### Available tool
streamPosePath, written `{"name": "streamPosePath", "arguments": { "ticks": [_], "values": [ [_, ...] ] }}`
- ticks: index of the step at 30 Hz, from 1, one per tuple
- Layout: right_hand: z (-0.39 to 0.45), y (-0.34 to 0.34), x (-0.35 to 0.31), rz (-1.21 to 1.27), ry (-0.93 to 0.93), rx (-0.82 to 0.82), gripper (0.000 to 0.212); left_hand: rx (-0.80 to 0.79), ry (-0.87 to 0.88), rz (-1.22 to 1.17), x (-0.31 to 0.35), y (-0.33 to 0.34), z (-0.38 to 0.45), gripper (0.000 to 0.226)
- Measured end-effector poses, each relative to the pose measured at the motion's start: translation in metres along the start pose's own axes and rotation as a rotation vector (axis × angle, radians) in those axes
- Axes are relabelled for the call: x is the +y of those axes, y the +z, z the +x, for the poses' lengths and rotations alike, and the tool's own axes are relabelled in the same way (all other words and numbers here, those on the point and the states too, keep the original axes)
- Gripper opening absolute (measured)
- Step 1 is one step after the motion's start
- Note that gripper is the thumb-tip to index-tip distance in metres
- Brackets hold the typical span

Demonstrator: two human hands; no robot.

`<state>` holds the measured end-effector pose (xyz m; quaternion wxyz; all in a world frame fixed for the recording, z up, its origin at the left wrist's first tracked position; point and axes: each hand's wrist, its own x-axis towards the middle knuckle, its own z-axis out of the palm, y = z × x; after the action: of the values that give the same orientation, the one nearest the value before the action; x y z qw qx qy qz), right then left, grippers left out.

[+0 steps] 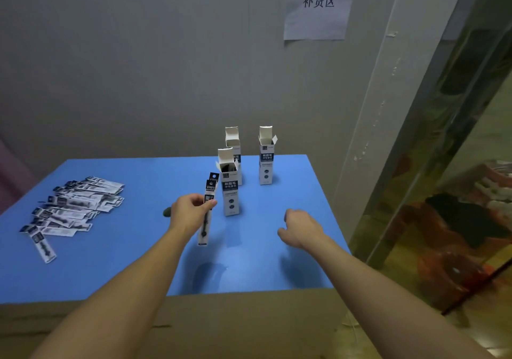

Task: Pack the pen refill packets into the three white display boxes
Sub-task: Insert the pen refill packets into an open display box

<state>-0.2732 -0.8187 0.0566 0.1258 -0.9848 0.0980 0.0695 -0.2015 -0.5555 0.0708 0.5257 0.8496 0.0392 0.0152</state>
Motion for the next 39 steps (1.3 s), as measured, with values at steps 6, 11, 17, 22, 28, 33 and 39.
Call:
{"name": "streamPosePath", "arguments": {
  "ticks": [6, 11, 17, 22, 28, 33, 39],
  "values": [
    [0.028, -0.003, -0.017, 0.000, -0.103, -0.037, 0.039, 0.040, -0.029, 0.007, 0.001, -0.006, 0.004, 0.026],
    [0.066, -0.002, -0.039, 0.040, -0.189, -0.062, 0.045, 0.076, -0.031, -0.029, 0.002, -0.012, 0.031, 0.023],
    [0.121, -0.008, -0.058, 0.345, -0.207, -0.129, 0.079, 0.075, -0.041, -0.105, 0.010, -0.014, 0.065, 0.022],
    [0.147, -0.007, -0.063, 0.546, -0.226, -0.204, 0.090, 0.042, -0.049, -0.129, 0.019, -0.014, 0.074, 0.021],
    [0.165, -0.003, -0.072, 0.668, -0.329, -0.170, 0.092, 0.076, -0.011, -0.153, 0.033, -0.011, 0.074, 0.013],
    [0.174, -0.002, -0.078, 0.700, -0.457, -0.114, 0.071, 0.142, 0.033, -0.171, 0.053, -0.008, 0.061, 0.010],
    [0.170, -0.003, -0.064, 0.646, -0.555, -0.081, 0.051, 0.203, 0.092, -0.240, 0.090, 0.003, 0.032, 0.009]
  ]
}}
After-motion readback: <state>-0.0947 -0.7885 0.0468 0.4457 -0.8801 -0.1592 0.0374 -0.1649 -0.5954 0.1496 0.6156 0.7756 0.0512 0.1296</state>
